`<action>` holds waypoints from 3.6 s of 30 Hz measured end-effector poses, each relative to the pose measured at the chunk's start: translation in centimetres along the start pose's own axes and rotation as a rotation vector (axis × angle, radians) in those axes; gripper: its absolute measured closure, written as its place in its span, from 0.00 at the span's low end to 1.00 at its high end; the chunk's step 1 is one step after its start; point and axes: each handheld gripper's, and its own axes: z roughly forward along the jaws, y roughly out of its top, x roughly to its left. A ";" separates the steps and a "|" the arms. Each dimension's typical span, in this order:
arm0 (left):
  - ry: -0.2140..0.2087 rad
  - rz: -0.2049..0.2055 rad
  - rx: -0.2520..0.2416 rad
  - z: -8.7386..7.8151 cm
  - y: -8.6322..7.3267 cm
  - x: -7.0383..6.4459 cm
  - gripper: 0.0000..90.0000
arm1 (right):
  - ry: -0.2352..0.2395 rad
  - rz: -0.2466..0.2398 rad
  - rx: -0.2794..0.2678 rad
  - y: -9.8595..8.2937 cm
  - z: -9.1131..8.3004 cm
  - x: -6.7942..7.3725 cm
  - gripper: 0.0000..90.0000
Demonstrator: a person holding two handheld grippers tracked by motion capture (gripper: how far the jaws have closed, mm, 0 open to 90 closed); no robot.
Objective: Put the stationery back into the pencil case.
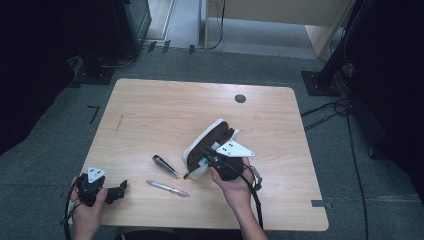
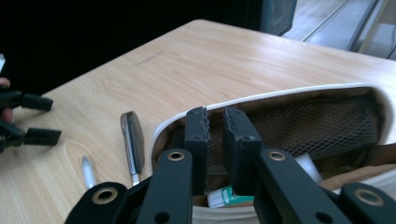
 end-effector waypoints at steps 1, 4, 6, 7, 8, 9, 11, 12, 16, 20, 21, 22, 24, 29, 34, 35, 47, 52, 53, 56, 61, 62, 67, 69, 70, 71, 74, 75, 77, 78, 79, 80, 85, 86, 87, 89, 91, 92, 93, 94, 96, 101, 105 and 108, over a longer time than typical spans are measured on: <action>0.000 0.000 0.000 0.0 0.0 0.0 0.00 | -0.003 0.001 -0.010 0.0 -0.2 0.0 0.88; 0.000 0.000 0.000 0.0 0.0 0.0 0.00 | 0.002 -0.001 -0.024 0.0 -0.7 0.4 0.86; 0.000 0.000 0.000 0.0 0.0 0.0 0.00 | 0.014 -0.005 -0.032 -0.1 -1.0 0.8 0.86; 0.000 0.000 0.000 0.0 0.0 0.0 0.00 | 0.022 -0.013 -0.037 -0.1 -1.2 1.0 0.85; 0.000 0.001 0.001 0.0 0.0 0.0 0.00 | 0.030 -0.012 -0.041 -0.2 -1.4 1.2 0.85; 0.000 0.001 0.001 0.0 0.0 0.0 0.00 | 0.039 -0.014 -0.046 -0.3 -1.6 1.4 0.85; 0.000 0.001 0.001 0.0 0.0 0.0 0.00 | 0.045 -0.013 -0.049 -0.4 -1.8 1.6 0.85; 0.000 0.001 0.001 0.0 0.0 0.0 0.00 | 0.065 -0.018 -0.047 -0.8 -2.0 1.9 0.85; 0.000 0.001 0.001 0.0 0.0 0.0 0.00 | 0.089 -0.035 -0.035 -1.6 -2.0 2.6 0.85; 0.000 0.001 0.001 0.0 0.0 0.0 0.00 | 0.111 -0.044 -0.025 -2.5 -1.7 3.1 0.85; 0.000 0.001 0.001 0.0 0.0 0.0 0.00 | 0.119 -0.049 -0.018 -2.8 -1.6 3.3 0.85; 0.000 0.001 0.001 0.0 0.0 0.0 0.00 | 0.123 -0.054 -0.017 -3.0 -1.5 3.4 0.85; 0.000 0.001 0.001 0.0 0.0 0.0 0.00 | 0.139 -0.060 -0.006 -3.5 -1.2 3.7 0.85; 0.000 0.001 0.001 0.0 0.0 0.0 0.00 | 0.165 -0.071 0.021 -4.6 -0.6 4.2 0.85; -0.001 0.001 0.000 0.0 0.0 0.0 0.00 | 0.186 -0.095 0.038 -5.3 -0.1 4.8 0.85; -0.001 0.002 0.000 0.0 0.0 0.0 0.00 | 0.188 -0.099 0.045 -5.4 0.0 4.9 0.85; -0.001 0.002 0.000 0.0 0.0 0.0 0.00 | 0.176 -0.140 0.123 -7.2 1.6 5.4 0.84; -0.002 0.002 0.000 0.0 0.0 0.0 0.00 | 0.160 -0.185 0.179 -7.8 2.3 5.7 0.82; -0.002 0.002 -0.001 0.0 0.0 0.0 0.00 | 0.160 -0.193 0.186 -7.9 2.4 5.8 0.82; -0.002 0.002 -0.001 0.0 0.0 0.0 0.00 | 0.160 -0.217 0.216 -8.2 2.7 6.0 0.81; -0.001 0.002 0.000 0.0 0.0 0.0 0.00 | 0.163 -0.244 0.255 -8.7 3.3 6.3 0.79; -0.001 0.001 -0.001 0.0 0.0 0.0 0.00 | 0.164 -0.250 0.262 -8.7 3.4 6.4 0.79; -0.002 0.002 0.000 0.0 0.0 0.0 0.00 | 0.169 -0.271 0.292 -9.0 3.8 6.7 0.79; -0.002 0.002 -0.001 0.0 0.0 0.0 0.00 | 0.170 -0.282 0.299 -9.1 4.0 6.8 0.79; -0.002 0.002 0.000 0.0 0.0 0.0 0.00 | 0.170 -0.284 0.307 -9.1 4.0 6.9 0.80; -0.001 0.001 -0.001 0.0 0.0 0.0 0.00 | 0.172 -0.285 0.312 -9.2 4.1 6.9 0.80; -0.002 0.002 -0.001 0.0 0.0 0.0 0.00 | 0.182 -0.290 0.318 -9.3 4.2 7.0 0.82; -0.002 0.002 -0.001 0.0 0.0 0.0 0.00 | 0.183 -0.289 0.320 -9.3 4.2 7.0 0.82; -0.002 0.002 0.000 0.0 0.0 0.0 0.00 | 0.186 -0.299 0.323 -9.3 4.1 7.0 0.83; -0.001 0.001 0.000 0.0 0.0 0.0 0.00 | 0.191 -0.305 0.325 -9.3 4.1 7.0 0.83; -0.002 0.002 -0.001 0.0 0.0 0.0 0.00 | 0.198 -0.310 0.327 -9.3 4.1 7.1 0.83; -0.001 0.001 -0.001 0.0 0.0 0.0 0.00 | 0.205 -0.313 0.331 -9.3 4.0 7.1 0.83; -0.002 0.002 0.000 0.0 0.0 0.0 0.00 | 0.217 -0.324 0.337 -9.3 3.8 6.8 0.83; -0.001 0.002 -0.001 0.0 0.0 0.0 0.00 | 0.215 -0.326 0.338 -9.3 3.7 6.7 0.83; -0.001 0.001 -0.001 0.0 0.0 0.0 0.00 | 0.213 -0.324 0.341 -9.3 3.6 6.6 0.83; -0.001 0.001 0.000 0.0 0.0 0.0 0.00 | 0.211 -0.326 0.347 -9.2 3.4 6.4 0.81; -0.001 0.001 0.000 0.0 0.0 0.0 0.00 | 0.205 -0.320 0.329 -9.1 3.2 6.5 0.74; -0.001 0.001 0.000 0.0 0.0 0.0 0.00 | 0.210 -0.317 0.320 -8.9 3.2 6.7 0.73; -0.001 0.001 0.000 0.0 0.0 0.0 0.00 | 0.215 -0.322 0.314 -8.6 3.1 7.1 0.72; -0.001 0.002 -0.001 0.0 0.0 0.0 0.00 | 0.218 -0.335 0.308 -8.4 3.1 7.4 0.72; -0.002 0.002 0.000 0.0 0.0 0.0 0.00 | 0.224 -0.340 0.294 -7.9 3.3 8.0 0.73; -0.002 0.002 0.000 0.0 0.0 0.0 0.00 | 0.233 -0.347 0.284 -6.9 4.7 9.5 0.77; -0.005 0.006 0.000 0.0 0.0 0.0 0.00 | 0.243 -0.352 0.292 -6.6 6.0 10.3 0.81; -0.005 0.006 0.000 0.0 0.0 0.0 0.00 | 0.237 -0.350 0.301 -6.4 7.0 10.8 0.83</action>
